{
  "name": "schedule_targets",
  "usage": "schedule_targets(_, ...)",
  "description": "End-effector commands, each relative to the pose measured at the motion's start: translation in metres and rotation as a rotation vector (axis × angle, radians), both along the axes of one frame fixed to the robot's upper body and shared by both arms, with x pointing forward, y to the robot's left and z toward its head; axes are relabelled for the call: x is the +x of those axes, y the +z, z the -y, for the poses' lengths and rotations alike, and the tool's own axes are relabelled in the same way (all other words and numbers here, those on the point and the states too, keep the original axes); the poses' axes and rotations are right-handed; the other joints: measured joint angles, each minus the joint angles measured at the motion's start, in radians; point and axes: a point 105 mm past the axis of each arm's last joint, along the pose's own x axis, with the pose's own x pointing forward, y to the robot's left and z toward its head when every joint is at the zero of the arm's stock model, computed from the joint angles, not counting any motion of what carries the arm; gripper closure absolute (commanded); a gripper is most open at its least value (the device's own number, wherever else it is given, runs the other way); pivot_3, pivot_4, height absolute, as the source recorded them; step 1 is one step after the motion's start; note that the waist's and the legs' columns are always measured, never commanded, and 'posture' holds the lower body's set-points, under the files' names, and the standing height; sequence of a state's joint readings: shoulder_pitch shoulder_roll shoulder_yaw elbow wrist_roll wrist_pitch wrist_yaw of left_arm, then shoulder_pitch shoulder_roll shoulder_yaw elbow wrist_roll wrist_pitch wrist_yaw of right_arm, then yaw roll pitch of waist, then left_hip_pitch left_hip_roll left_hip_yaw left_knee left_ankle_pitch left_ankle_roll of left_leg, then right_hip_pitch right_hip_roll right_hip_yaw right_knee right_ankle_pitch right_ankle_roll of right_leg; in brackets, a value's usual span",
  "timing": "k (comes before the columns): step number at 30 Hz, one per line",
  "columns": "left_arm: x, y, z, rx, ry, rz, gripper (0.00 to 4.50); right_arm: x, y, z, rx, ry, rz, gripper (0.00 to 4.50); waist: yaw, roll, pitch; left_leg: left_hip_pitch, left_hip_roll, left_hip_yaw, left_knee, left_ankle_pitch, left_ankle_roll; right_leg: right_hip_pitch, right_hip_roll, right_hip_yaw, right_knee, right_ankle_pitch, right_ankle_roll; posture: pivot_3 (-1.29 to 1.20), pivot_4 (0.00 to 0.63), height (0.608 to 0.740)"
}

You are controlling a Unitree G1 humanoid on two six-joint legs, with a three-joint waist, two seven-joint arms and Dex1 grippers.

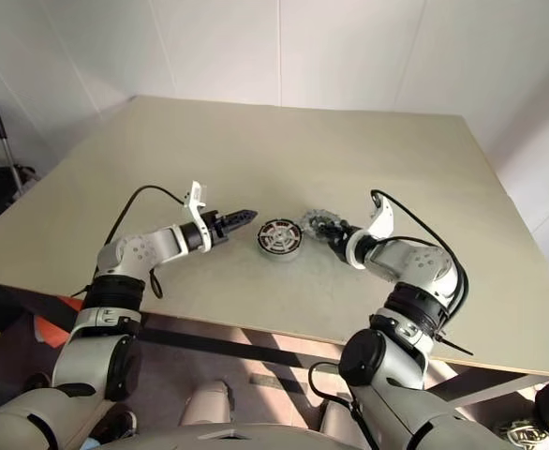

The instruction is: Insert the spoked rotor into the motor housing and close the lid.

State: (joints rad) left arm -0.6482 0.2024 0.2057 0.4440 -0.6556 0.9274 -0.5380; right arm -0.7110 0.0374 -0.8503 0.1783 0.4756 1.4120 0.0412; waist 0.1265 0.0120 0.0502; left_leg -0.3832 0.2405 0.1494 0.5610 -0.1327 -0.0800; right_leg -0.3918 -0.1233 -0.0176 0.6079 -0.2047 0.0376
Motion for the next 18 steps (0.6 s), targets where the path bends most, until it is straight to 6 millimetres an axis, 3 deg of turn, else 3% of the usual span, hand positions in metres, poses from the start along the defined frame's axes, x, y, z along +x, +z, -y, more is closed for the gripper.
schedule_targets(1, 0.001, 0.013, -0.004, 0.012, 0.004, 0.054, 2.06, 0.014, 0.023, -0.007, 0.023, -0.001, 0.104, 2.54, 0.000, 0.000, 0.000, 0.000, 0.000, 0.000, 0.000, 0.000, 0.000, 0.000, 0.000, 0.000, 0.000, 0.000, 0.000, 0.00, 0.000, 0.740)
schedule_targets(7, 0.001, 0.012, -0.005, 0.023, 0.004, 0.051, 2.06, 0.017, 0.043, -0.023, 0.064, 0.065, 0.191, 2.54, 0.000, 0.000, 0.000, -0.001, 0.000, 0.000, 0.000, 0.000, 0.000, -0.001, 0.000, 0.000, 0.000, 0.000, 0.000, 0.00, 0.000, 0.740)
schedule_targets(15, 0.001, 0.006, -0.004, 0.033, 0.001, 0.037, 2.06, 0.003, 0.088, -0.044, 0.116, 0.214, 0.380, 2.54, 0.001, 0.001, 0.000, -0.002, 0.000, 0.000, -0.001, 0.000, 0.000, -0.002, 0.000, 0.000, -0.001, 0.000, 0.000, 0.00, 0.000, 0.740)
schedule_targets(18, 0.002, 0.005, -0.004, 0.036, 0.002, 0.034, 2.06, 0.000, 0.095, -0.049, 0.118, 0.239, 0.408, 2.54, 0.001, 0.001, 0.000, -0.002, 0.000, 0.000, -0.001, 0.000, 0.000, -0.002, 0.000, 0.000, -0.001, 0.000, 0.000, 0.00, 0.000, 0.740)
